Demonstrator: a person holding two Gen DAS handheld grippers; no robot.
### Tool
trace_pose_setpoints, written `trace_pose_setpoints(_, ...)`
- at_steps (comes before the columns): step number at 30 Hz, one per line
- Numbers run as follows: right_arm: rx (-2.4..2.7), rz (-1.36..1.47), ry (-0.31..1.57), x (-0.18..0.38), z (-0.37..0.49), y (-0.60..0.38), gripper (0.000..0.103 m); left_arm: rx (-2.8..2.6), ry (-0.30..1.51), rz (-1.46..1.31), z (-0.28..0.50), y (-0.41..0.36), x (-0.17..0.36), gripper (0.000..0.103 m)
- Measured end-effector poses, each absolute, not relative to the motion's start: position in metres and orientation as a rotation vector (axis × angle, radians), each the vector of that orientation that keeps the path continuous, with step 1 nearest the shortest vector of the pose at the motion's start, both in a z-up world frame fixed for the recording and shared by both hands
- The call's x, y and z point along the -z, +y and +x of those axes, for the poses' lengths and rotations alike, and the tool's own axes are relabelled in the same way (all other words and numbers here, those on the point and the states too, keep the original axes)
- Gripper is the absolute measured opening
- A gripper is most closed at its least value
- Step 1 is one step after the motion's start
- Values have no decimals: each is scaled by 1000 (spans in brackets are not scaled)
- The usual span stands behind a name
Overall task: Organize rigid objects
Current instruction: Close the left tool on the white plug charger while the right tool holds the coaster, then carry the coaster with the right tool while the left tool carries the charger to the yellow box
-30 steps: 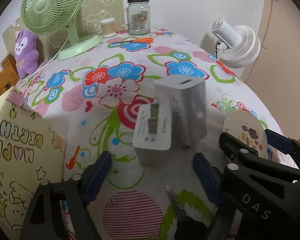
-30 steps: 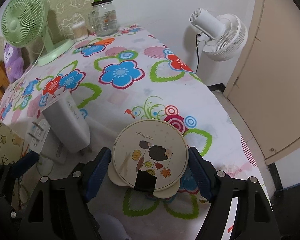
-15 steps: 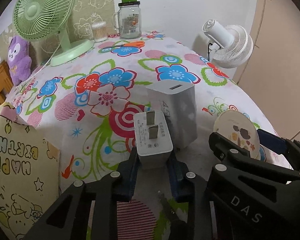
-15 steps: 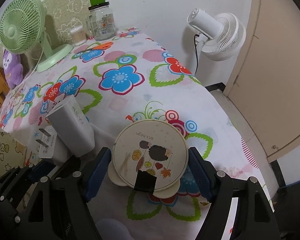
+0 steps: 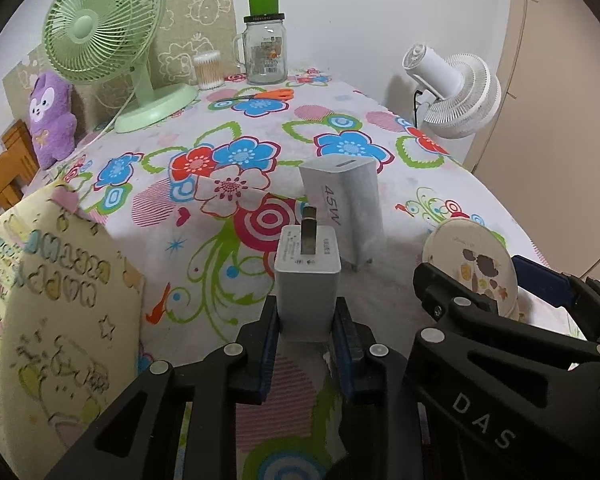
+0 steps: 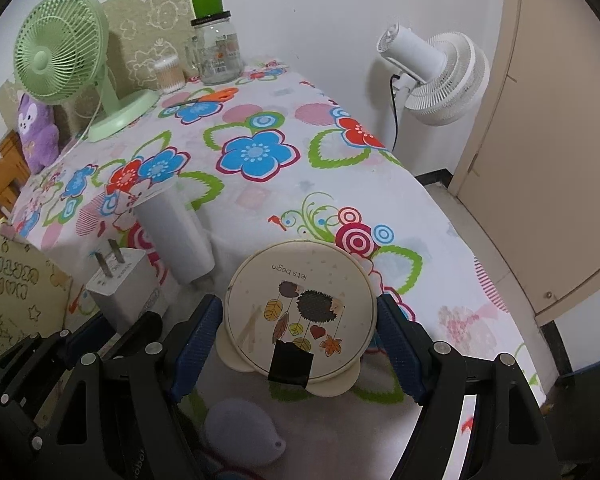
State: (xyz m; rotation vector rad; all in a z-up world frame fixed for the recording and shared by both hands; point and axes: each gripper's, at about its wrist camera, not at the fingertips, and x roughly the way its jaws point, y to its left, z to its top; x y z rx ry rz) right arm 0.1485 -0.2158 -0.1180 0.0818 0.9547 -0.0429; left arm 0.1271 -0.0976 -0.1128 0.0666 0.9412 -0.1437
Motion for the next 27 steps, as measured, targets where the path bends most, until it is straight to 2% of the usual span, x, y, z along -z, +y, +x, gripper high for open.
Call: trace_pose_setpoints(27,8,55,874,79,98,-195,79,147,859,77,76,-88,75,25)
